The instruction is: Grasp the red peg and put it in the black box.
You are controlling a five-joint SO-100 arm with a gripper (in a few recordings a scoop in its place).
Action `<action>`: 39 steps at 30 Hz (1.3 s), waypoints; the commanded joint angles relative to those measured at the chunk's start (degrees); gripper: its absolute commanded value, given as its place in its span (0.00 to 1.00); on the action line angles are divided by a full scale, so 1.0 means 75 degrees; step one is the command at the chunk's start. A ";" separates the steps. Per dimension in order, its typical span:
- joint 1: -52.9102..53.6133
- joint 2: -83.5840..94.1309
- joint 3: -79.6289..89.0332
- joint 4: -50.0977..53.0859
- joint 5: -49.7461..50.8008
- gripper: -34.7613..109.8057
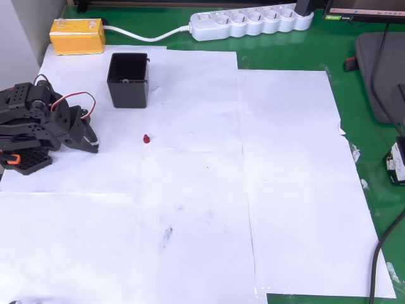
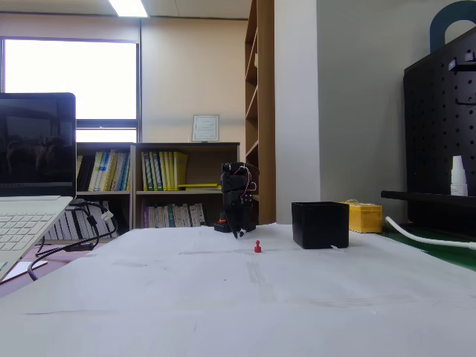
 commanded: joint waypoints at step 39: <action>-0.0234 0.8027 -0.0668 -1.0676 -0.0973 0.24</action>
